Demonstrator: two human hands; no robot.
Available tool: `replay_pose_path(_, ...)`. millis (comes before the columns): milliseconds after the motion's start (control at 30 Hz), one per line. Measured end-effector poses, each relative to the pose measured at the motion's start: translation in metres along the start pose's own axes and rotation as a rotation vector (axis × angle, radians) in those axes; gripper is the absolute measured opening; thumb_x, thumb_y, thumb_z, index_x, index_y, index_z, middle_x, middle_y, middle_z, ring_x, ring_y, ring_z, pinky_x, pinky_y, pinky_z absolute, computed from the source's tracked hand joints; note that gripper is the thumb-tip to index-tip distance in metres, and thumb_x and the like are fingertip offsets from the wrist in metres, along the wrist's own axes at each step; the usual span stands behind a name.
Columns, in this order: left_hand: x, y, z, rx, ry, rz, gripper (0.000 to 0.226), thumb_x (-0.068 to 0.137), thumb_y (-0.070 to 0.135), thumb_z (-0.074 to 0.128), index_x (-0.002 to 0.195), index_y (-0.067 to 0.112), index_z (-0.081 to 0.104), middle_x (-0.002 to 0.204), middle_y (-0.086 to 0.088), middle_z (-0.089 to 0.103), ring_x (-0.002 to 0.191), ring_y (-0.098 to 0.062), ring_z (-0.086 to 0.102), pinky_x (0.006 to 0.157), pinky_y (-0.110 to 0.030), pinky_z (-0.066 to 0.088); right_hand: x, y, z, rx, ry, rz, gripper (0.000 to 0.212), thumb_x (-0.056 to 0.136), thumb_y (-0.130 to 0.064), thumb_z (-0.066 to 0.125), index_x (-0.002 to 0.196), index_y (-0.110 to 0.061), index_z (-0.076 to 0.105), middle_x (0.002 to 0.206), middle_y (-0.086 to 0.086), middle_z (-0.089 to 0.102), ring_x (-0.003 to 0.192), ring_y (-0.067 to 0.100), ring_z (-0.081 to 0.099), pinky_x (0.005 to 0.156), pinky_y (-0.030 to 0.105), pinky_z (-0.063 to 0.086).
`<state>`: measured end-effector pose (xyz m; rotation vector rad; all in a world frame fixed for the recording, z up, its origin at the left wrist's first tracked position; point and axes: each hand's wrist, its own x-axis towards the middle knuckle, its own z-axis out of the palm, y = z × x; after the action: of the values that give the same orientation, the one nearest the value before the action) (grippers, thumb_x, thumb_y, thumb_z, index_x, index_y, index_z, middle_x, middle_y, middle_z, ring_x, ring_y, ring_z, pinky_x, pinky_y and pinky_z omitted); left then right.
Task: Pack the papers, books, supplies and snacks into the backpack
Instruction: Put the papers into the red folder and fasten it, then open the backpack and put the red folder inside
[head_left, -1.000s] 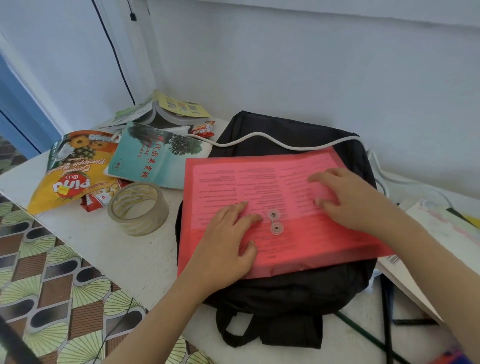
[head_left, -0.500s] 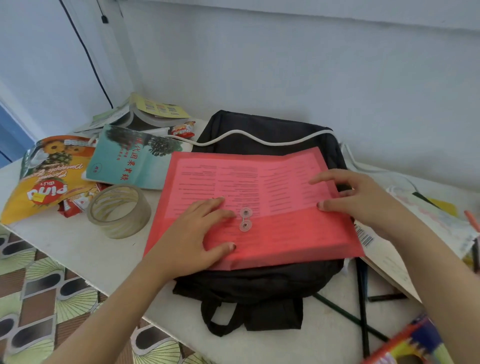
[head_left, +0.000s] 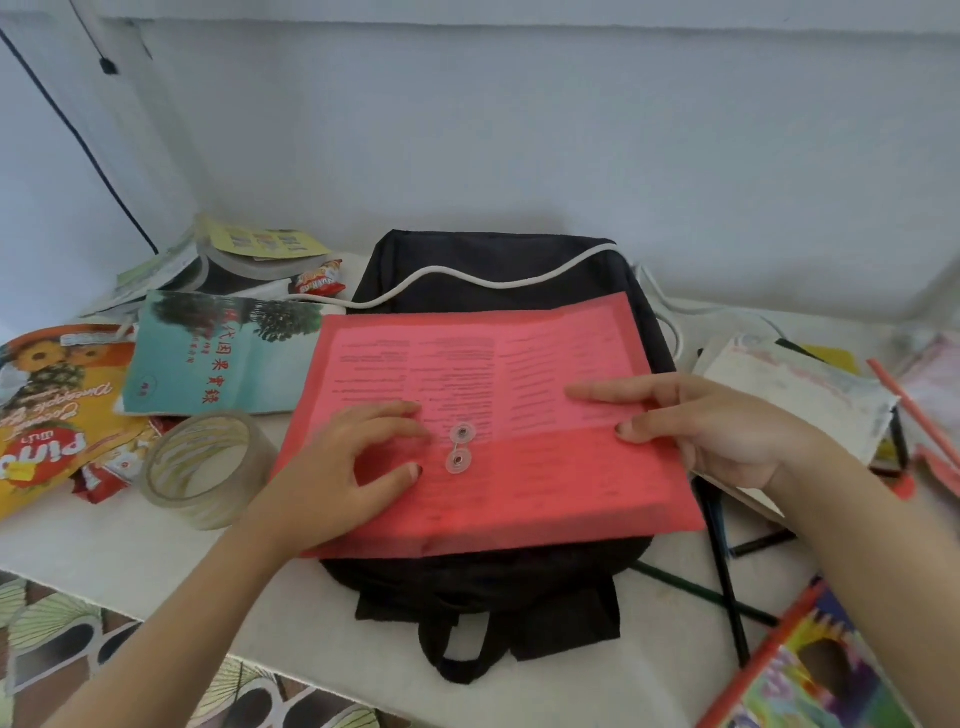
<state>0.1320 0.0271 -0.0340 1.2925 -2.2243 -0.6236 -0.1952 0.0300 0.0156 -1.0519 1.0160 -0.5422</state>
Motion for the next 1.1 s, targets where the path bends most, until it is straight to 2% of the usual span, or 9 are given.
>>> replay_pose_path(133,0.011,-0.009,-0.016,-0.006,-0.041,0.056,0.038,0.073,0.057,0.051,0.11,0.047,0.056,0.121,0.029,0.051,0.116,0.014,0.043,0.094,-0.001,0.029,-0.008,0.006,0.002,0.106,0.139,0.018,0.044,0.085,0.013,0.046,0.117,-0.012,0.065,0.121,0.009,0.065,0.105,0.025,0.065,0.08,0.033,0.057)
replay_pose_path(233,0.02,-0.016,-0.023,0.005,-0.08,0.11,0.039,0.075,0.056,0.051,0.111,0.044,0.058,0.12,0.027,0.053,0.115,0.011,0.045,0.095,-0.005,0.032,-0.019,0.014,0.009,0.218,0.139,-0.015,0.046,0.079,0.007,0.054,0.118,-0.013,0.066,0.124,0.009,0.063,0.109,0.028,0.063,0.079,0.034,0.057)
replay_pose_path(367,0.032,-0.014,-0.039,-0.018,0.057,0.221,0.034,0.082,0.045,0.049,0.109,0.03,0.064,0.111,0.028,0.059,0.11,0.008,0.05,0.096,-0.006,0.033,-0.046,0.024,0.025,0.382,0.249,-0.122,0.051,0.069,0.002,0.058,0.115,-0.018,0.068,0.123,0.007,0.064,0.1,0.028,0.067,0.067,0.03,0.057)
replay_pose_path(533,0.036,0.002,-0.053,-0.223,0.249,0.302,0.034,0.087,0.029,0.045,0.118,0.026,0.056,0.121,0.021,0.055,0.118,0.003,0.048,0.101,-0.012,0.032,-0.079,0.052,0.059,0.475,0.566,-0.217,0.05,0.071,0.005,0.048,0.102,-0.025,0.072,0.108,0.001,0.071,0.076,0.018,0.07,0.055,0.022,0.055)
replay_pose_path(667,0.033,0.001,-0.049,-0.462,0.283,0.35,0.029,0.088,0.019,0.044,0.113,0.03,0.054,0.115,0.012,0.06,0.11,-0.013,0.057,0.097,-0.025,0.042,-0.088,0.08,0.095,0.616,0.851,-0.357,0.048,0.066,0.003,0.05,0.088,-0.03,0.077,0.104,-0.01,0.072,0.073,0.007,0.07,0.053,0.015,0.052)
replay_pose_path(767,0.026,-0.002,-0.04,-0.434,0.171,0.371,0.025,0.086,0.023,0.048,0.108,0.029,0.057,0.109,0.013,0.062,0.105,-0.01,0.059,0.093,-0.021,0.043,-0.086,0.093,0.122,0.709,0.972,-0.476,0.046,0.051,-0.005,0.065,0.088,-0.031,0.077,0.102,-0.012,0.071,0.06,0.003,0.067,0.046,0.012,0.049)
replay_pose_path(867,0.012,-0.004,-0.03,-0.311,-0.102,0.501,0.031,0.085,0.031,0.054,0.115,0.024,0.058,0.113,0.016,0.06,0.11,-0.008,0.056,0.093,-0.018,0.04,-0.08,0.1,0.144,0.81,1.005,-0.587,0.059,0.038,-0.01,0.071,0.094,-0.028,0.076,0.09,-0.009,0.072,0.049,0.003,0.061,0.042,0.011,0.046)
replay_pose_path(967,0.002,-0.004,-0.019,-0.241,-0.428,0.56,0.043,0.083,0.05,0.056,0.124,0.038,0.049,0.122,0.025,0.053,0.118,-0.001,0.049,0.097,-0.014,0.037,-0.074,0.1,0.156,0.847,1.041,-0.629,0.06,0.043,-0.008,0.067,0.099,-0.027,0.075,0.1,-0.008,0.071,0.05,0.003,0.061,0.044,0.012,0.048)
replay_pose_path(1100,-0.003,0.003,-0.003,-0.151,-0.498,0.634,0.057,0.077,0.061,0.056,0.129,0.044,0.042,0.125,0.033,0.045,0.121,0.008,0.04,0.098,-0.01,0.032,-0.069,0.093,0.162,0.847,1.054,-0.612,0.05,0.07,0.006,0.054,0.107,-0.025,0.07,0.11,-0.004,0.069,0.054,0.006,0.065,0.047,0.015,0.05)
